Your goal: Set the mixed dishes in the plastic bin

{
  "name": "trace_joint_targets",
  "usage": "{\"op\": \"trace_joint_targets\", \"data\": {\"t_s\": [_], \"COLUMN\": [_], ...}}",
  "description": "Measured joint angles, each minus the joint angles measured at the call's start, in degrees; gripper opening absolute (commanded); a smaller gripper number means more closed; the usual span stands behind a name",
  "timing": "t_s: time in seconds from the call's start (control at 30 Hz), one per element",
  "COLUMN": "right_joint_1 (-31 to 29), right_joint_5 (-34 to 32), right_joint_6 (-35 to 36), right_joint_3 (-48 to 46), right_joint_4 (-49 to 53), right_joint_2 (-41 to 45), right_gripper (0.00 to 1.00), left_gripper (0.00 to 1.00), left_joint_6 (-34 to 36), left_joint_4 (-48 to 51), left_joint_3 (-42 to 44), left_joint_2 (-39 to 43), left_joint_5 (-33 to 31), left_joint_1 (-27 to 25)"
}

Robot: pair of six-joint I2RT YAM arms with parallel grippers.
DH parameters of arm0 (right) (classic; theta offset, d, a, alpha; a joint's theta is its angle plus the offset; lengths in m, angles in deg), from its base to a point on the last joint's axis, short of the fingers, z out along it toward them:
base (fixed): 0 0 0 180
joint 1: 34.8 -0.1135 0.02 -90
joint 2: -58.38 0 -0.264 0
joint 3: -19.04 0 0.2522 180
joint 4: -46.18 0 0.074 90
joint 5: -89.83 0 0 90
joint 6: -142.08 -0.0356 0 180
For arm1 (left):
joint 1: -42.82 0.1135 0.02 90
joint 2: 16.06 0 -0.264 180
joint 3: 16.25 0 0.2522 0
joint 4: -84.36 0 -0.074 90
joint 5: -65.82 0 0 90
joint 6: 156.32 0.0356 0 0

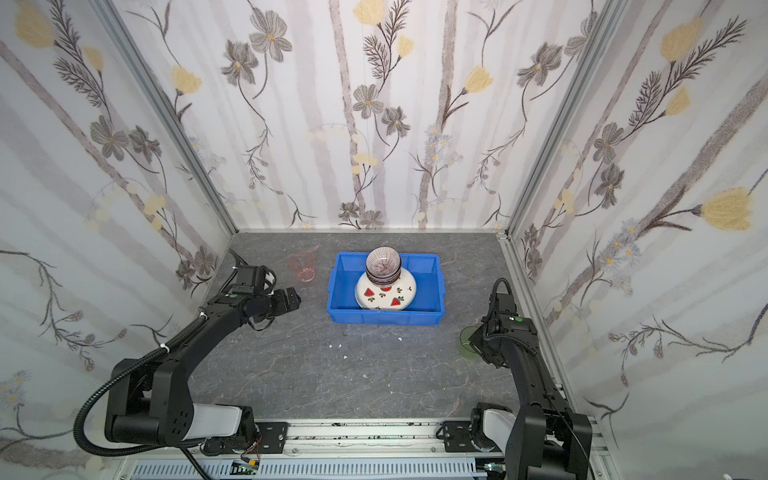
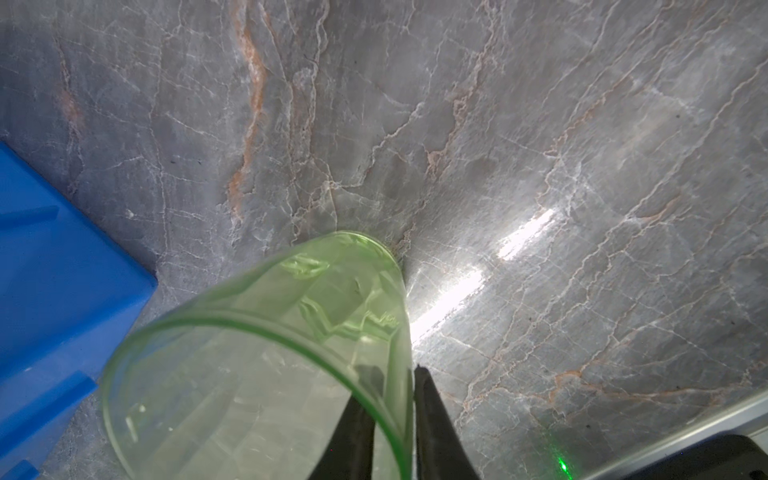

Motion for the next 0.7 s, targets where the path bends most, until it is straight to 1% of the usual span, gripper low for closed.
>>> {"op": "trace_joint_targets", "data": {"t_s": [0.07, 0.1, 0.3, 0.5, 0.7], "right_joint_1": [0.00, 0.00, 0.00, -0.04, -0.31], "right_joint_5": [-0.04, -0.02, -0.59, -2.03, -2.05], "right_joint_6": [-0.02, 0.02, 1.60, 3.54, 5.79], "right_joint_3": [0.00, 0.00, 1.20, 4.85, 8.04], "right_joint_4": [0.00, -0.02, 0.59, 1.77, 3.48], "right_joint_2": [0.22, 0.39, 0.66, 2.16, 1.20], "right_gripper": [0.13, 0.10, 0.00, 0.00, 0.00], "left_gripper": [1.00, 1.00, 1.00, 1.00, 1.00], "left_joint_6": [-0.04, -0.04, -0.04, -0.04, -0.04], "left_joint_4": [0.00, 0.00, 0.00, 0.00, 0.02], "left_joint_3": [0.00, 0.00, 0.00, 0.00, 0.00], "left_joint_2": [0.00, 0.00, 0.24, 0.24, -0.02], "left_joint_5": [0.00, -0.02, -0.13, -0.15, -0.20], "left_joint_1": [0.00, 0.00, 0.00, 0.00, 0.00]}}
